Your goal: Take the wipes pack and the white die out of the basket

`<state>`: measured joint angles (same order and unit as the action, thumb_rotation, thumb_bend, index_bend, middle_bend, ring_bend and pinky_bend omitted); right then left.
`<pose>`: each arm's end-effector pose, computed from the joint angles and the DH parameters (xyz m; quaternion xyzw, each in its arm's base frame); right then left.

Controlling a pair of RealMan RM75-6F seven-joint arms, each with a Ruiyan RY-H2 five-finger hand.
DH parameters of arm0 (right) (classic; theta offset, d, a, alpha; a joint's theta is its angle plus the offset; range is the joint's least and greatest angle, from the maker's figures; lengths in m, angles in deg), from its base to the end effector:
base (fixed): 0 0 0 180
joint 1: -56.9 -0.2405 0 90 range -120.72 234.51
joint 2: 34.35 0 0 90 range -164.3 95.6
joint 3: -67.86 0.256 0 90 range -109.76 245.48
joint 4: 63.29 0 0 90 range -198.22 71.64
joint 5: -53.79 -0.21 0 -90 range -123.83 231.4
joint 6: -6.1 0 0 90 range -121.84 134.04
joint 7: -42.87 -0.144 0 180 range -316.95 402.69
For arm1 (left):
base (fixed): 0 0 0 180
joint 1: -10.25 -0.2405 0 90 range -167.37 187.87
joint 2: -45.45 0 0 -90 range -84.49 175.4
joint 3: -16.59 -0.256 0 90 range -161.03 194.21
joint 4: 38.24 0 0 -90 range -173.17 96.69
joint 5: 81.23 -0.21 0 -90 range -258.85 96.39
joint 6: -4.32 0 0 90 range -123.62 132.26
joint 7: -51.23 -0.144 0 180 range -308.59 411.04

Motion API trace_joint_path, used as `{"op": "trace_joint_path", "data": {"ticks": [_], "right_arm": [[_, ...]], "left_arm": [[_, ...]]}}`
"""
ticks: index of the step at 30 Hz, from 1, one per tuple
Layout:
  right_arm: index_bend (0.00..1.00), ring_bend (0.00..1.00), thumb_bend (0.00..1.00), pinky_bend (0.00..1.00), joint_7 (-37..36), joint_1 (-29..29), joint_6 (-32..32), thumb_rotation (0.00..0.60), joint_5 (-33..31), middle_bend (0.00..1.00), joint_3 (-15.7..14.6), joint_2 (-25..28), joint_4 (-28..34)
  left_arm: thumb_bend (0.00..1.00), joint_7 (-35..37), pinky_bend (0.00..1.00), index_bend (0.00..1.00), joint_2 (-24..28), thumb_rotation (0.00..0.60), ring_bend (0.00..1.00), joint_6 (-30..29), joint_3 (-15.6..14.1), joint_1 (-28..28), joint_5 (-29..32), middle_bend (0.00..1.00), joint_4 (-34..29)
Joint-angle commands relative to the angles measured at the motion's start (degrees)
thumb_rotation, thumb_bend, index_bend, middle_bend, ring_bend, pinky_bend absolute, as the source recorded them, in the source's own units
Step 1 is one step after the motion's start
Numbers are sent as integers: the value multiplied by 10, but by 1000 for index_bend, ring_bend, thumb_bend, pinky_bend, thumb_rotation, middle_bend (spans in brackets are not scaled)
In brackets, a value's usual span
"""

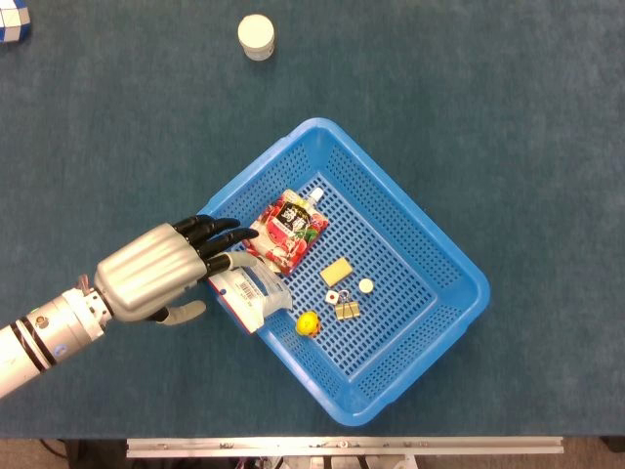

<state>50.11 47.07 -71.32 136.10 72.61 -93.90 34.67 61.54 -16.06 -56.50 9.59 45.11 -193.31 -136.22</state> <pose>-0.2923 -0.2118 0.1651 0.6351 -0.3708 0.3459 0.5827 -0.1864 0.2305 0.0729 -0.8644 -0.2836 -0.3593 0.2078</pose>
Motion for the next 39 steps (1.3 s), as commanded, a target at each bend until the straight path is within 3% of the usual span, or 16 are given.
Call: {"op": "trace_joint_path", "data": {"ticks": [1,5,10,21,30,39], "right_arm": [[30,74,228,75,-1,1,-2,600,0,182,-1,1,1],[30,74,228,75,-4,4,-5,600,1,182,-2,0,0],[31,74,228,75,-12,9,-10,600,1,182,-5,-4,-6],[31,74,229,75,-26,20,-24,600,0,182,-7,-1,-13],[30,73,228,75,-39,21,-25,600,-1,182,-6,-5,-23],[31,74,228,75,-44,17,-20,600,0,182,-4,-11,-32]], "left_arm": [[288,-5,178,217,-1,600,89,-2,-7,3,-7,101,-1],[288,-9,204,296,-7,600,150,-5,-16,8,-20,163,-6],[288,-10,374,477,-27,600,290,-8,-21,14,-27,307,-3],[288,17,595,646,-49,600,507,-13,-24,29,-14,543,-12],[288,97,627,678,-20,600,533,-41,-24,35,16,590,-53],[289,173,627,666,2,600,533,-94,7,17,87,597,-70]]}}
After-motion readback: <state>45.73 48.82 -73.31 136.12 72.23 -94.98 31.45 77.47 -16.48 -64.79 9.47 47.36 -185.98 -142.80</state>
